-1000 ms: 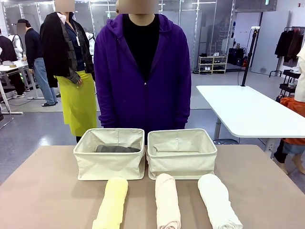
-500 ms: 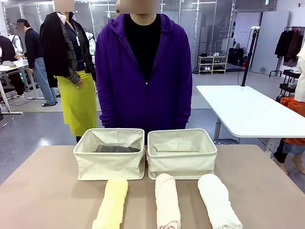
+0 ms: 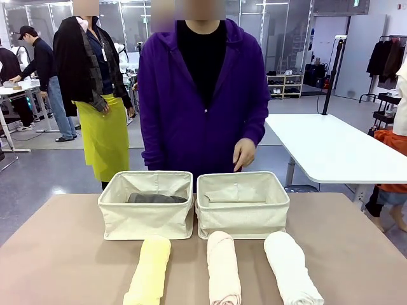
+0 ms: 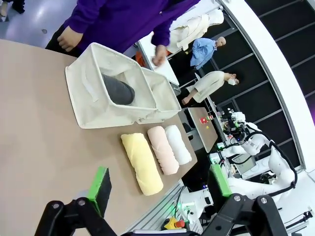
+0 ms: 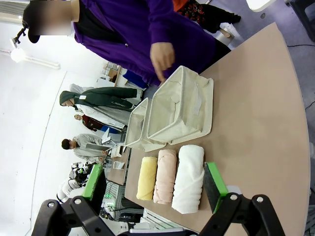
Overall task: Divide the towels into two baskets.
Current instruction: Pick up one hotel-folded towel from the bottom of the table and place it in the Fabric basket indicated by the person.
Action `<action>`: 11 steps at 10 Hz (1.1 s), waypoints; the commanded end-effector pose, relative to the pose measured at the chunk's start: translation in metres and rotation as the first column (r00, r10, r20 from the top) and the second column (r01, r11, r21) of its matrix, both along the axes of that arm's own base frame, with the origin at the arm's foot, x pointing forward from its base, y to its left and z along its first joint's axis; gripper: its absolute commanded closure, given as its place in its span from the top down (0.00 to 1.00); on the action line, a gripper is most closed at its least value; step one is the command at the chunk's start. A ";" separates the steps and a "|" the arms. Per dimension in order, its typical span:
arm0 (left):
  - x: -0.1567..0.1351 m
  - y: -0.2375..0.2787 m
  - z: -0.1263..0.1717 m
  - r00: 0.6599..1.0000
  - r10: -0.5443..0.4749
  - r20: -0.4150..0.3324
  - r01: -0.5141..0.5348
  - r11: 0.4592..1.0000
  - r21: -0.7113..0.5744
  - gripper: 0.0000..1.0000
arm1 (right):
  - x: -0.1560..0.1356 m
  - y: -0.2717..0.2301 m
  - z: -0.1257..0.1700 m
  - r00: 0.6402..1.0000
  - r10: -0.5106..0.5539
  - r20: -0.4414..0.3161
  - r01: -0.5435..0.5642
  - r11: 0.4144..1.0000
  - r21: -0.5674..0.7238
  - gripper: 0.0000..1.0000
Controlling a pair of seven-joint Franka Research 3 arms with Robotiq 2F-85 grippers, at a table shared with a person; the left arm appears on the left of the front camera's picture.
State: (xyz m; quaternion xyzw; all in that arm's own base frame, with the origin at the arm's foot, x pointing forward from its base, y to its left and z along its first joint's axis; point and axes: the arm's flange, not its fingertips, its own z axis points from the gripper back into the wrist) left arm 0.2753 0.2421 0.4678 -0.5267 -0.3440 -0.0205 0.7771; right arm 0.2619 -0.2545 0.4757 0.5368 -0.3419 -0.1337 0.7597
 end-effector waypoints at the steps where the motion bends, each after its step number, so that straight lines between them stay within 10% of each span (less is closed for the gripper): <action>1: -0.003 0.001 0.003 1.000 -0.004 -0.004 0.004 1.000 -0.012 1.00 | -0.003 0.001 0.001 1.000 0.003 0.013 -0.003 1.000 -0.004 1.00; 11: -0.003 0.001 0.003 1.000 -0.004 -0.004 0.004 1.000 -0.012 1.00 | 0.009 0.019 0.007 0.991 0.115 -0.060 -0.120 0.990 -0.074 1.00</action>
